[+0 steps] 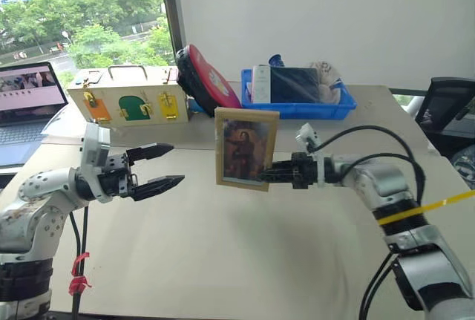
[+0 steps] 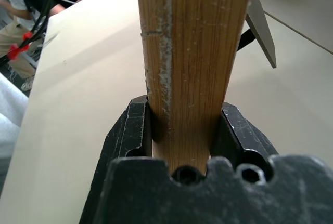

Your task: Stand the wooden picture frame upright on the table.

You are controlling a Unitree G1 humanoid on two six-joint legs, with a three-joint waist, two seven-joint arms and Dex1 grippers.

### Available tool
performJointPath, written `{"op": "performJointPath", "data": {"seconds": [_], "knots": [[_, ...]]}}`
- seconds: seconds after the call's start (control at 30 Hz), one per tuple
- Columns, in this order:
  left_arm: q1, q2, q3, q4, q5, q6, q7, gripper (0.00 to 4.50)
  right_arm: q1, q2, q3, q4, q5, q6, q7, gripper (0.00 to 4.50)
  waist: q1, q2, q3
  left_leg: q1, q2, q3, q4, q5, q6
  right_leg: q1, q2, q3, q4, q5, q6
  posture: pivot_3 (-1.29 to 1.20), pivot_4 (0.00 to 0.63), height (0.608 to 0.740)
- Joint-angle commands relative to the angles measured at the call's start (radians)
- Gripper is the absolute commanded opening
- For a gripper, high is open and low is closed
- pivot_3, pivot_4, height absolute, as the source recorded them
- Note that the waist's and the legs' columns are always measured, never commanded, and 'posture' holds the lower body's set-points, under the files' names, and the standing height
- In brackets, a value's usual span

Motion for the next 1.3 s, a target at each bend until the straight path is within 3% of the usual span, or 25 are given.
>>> {"op": "performJointPath", "data": {"seconds": [0.03, 0.17, 0.33, 0.6, 1.07, 1.1, 1.3], "knots": [[0.03, 0.035, 0.048, -0.057, -0.058, 0.031, -0.013, 4.5, -0.051, 0.039, -0.023, 0.12, -0.062, -0.078, 0.062, 1.26, 0.0, 0.0, 0.0, 0.0, 0.0, 0.0, 0.0, 0.0, 0.0, 0.0, 0.0, 0.0, 0.0, 0.0, 0.0, 0.0, 0.15, 0.735], [0.058, 0.07, 0.048, -0.079, -0.105, 0.086, -0.036, 4.5, -0.064, 0.078, -0.013, 0.234, -0.12, -0.081, 0.115, 1.26, -0.003, 0.0, 0.0, 0.0, 0.0, 0.0, -0.001, 0.0, 0.0, 0.0, 0.0, 0.0, 0.0, 0.0, 0.0, 0.0, 0.15, 0.735], [0.072, 0.079, 0.053, -0.091, -0.12, 0.098, -0.033, 4.5, -0.022, 0.084, 0.009, 0.214, -0.132, -0.051, 0.25, 1.26, -0.009, 0.0, 0.0, 0.0, 0.0, 0.0, 0.0, 0.0, 0.0, 0.0, 0.0, 0.0, 0.0, 0.0, 0.0, 0.0, 0.15, 0.735], [0.121, 0.136, 0.088, -0.059, -0.056, 0.063, -0.037, 4.5, 0.027, 0.123, -0.013, 0.277, -0.229, -0.179, 0.21, 1.25, -0.019, 0.0, 0.0, 0.0, 0.0, 0.0, -0.001, 0.0, 0.0, 0.0, 0.0, 0.0, 0.0, 0.0, 0.0, 0.0, 0.15, 0.735], [0.172, 0.165, 0.091, -0.029, -0.027, 0.045, -0.083, 4.5, 0.075, 0.138, -0.07, 0.226, -0.224, -0.123, 0.181, 1.25, -0.019, -0.001, 0.0, 0.002, 0.001, 0.0, 0.0, 0.0, 0.0, 0.001, 0.001, 0.0, 0.001, 0.0, 0.0, 0.0, 0.15, 0.735], [0.17, 0.163, 0.089, -0.026, -0.028, 0.045, -0.085, 4.5, 0.082, 0.131, -0.069, 0.209, -0.223, -0.117, 0.189, 2.26, -0.018, -0.001, 0.0, 0.002, 0.001, 0.0, -0.001, 0.0, 0.0, 0.001, 0.001, 0.0, 0.001, 0.0, 0.0, 0.0, 0.15, 0.735], [0.113, 0.121, 0.07, 0.014, -0.033, 0.028, -0.071, 4.5, 0.156, 0.062, -0.1, 0.059, -0.219, -0.091, 0.168, 4.13, -0.008, -0.001, 0.0, 0.001, 0.001, 0.0, 0.0, 0.0, 0.0, 0.0, 0.001, 0.0, 0.0, 0.0, 0.0, 0.0, 0.15, 0.735]]}}
